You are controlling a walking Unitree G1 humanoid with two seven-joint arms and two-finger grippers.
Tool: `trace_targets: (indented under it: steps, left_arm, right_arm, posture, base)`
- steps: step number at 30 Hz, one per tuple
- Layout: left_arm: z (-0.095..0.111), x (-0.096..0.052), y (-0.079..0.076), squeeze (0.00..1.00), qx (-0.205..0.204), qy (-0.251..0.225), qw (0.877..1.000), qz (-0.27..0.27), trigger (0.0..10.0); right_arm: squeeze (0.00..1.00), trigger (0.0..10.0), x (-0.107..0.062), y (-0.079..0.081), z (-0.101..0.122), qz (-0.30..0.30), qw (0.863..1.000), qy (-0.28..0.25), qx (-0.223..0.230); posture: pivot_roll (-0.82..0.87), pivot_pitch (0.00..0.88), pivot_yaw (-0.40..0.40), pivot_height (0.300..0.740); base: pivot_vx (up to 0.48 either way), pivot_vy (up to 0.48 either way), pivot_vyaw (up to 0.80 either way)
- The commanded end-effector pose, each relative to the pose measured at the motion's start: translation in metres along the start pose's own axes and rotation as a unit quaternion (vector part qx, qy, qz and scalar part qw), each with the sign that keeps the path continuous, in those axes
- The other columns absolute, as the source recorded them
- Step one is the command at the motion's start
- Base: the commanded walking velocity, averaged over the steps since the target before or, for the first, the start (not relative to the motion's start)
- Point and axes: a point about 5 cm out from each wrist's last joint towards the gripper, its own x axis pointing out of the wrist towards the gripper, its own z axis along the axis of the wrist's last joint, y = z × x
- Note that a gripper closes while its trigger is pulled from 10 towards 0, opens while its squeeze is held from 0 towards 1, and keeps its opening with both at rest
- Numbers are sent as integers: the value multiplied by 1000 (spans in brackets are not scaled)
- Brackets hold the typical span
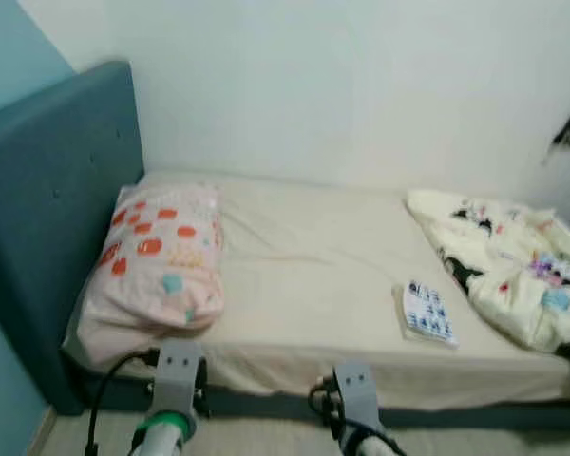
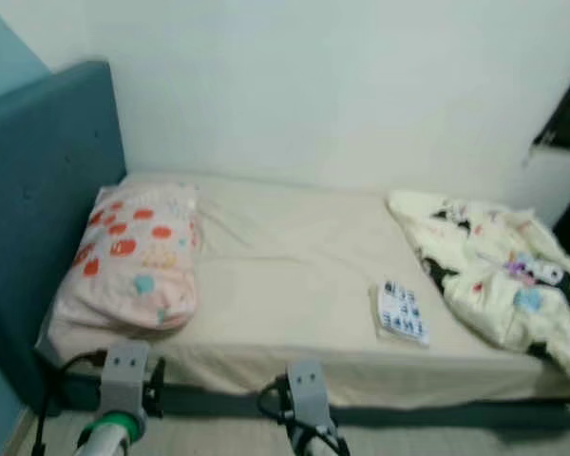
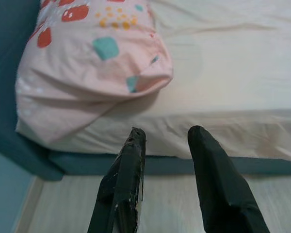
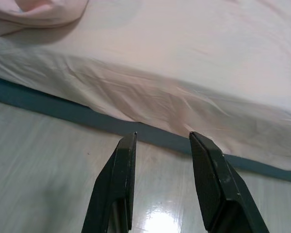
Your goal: Clean up the room
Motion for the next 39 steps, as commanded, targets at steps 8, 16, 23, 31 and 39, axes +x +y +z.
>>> trace_targets:
  steps: [8,16,23,31,39]
  left_arm:
    - [-3,-1,-6,0,-1,8,1000,-12,10000]
    - [-3,-1,-6,0,-1,7,1000,-13,10000]
    - [-3,-2,-6,0,-1,7,1000,-12,10000]
    - [-3,-2,-6,0,0,6,1000,-12,10000]
    - [-2,-1,-6,0,-1,5,1000,-14,10000]
  right_arm:
    - [0,10000,-2,-8,-5,-11,1000,9,-1]
    - [0,10000,-2,-8,-5,-11,1000,9,-2]
    - [0,10000,-3,-8,-5,-10,1000,9,-2]
    - [0,10000,-2,-8,-5,-10,1000,9,-3]
    - [0,10000,-2,-8,-5,-10,1000,8,-3]
  posture:
    - [20,14,-34,740]
    - [20,17,-36,740]
    - [21,19,-37,740]
    - [22,19,-38,740]
    - [21,19,-38,740]
  base:
    - [0,-292,0]
    - [0,-292,0]
    - [0,-292,0]
    - [0,-291,0]
    - [0,-316,0]
